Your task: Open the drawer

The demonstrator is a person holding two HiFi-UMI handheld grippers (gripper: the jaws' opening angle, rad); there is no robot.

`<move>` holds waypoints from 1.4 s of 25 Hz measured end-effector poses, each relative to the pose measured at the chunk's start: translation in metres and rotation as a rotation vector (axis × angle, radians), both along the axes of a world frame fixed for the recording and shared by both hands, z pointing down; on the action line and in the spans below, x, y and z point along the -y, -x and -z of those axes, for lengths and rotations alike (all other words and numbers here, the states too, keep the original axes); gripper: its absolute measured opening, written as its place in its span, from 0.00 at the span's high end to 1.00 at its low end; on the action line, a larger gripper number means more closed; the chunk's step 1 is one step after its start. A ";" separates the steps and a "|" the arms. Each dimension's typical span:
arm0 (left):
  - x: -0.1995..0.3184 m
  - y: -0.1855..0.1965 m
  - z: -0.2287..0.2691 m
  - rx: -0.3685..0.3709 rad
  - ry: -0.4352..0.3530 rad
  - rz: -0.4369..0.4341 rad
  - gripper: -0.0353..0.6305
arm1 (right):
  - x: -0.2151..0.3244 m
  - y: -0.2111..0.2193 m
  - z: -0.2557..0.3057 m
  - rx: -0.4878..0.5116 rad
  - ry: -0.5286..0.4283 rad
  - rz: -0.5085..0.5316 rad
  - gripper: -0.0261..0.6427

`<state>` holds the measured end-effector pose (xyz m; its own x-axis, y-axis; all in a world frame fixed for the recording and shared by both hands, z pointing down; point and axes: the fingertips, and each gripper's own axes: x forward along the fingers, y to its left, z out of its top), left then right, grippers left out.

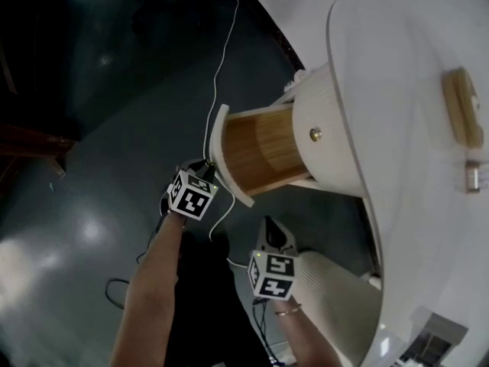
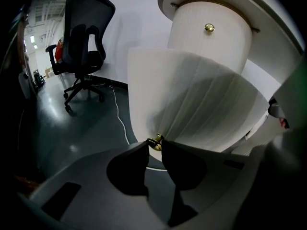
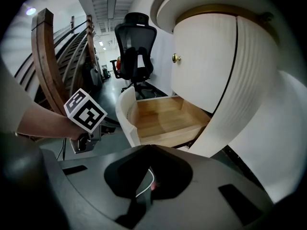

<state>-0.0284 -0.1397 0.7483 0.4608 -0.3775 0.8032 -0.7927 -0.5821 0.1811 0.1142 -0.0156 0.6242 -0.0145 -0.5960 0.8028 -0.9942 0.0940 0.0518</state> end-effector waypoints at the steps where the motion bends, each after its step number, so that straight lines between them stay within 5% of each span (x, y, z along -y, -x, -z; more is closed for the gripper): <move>1: 0.000 0.002 0.000 0.004 0.002 -0.001 0.82 | -0.001 0.001 0.001 0.001 0.000 0.002 0.96; 20: -0.014 0.041 0.000 0.052 0.052 0.046 0.82 | -0.004 0.015 0.011 0.016 0.000 0.019 0.96; 35: -0.030 0.054 0.078 -0.003 0.007 0.147 0.91 | -0.005 0.031 0.048 0.056 -0.013 0.021 0.96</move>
<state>-0.0822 -0.1100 0.6706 0.4038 -0.4352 0.8047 -0.8685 -0.4588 0.1877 0.0830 -0.0103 0.5761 -0.0718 -0.6057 0.7925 -0.9934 0.1143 -0.0027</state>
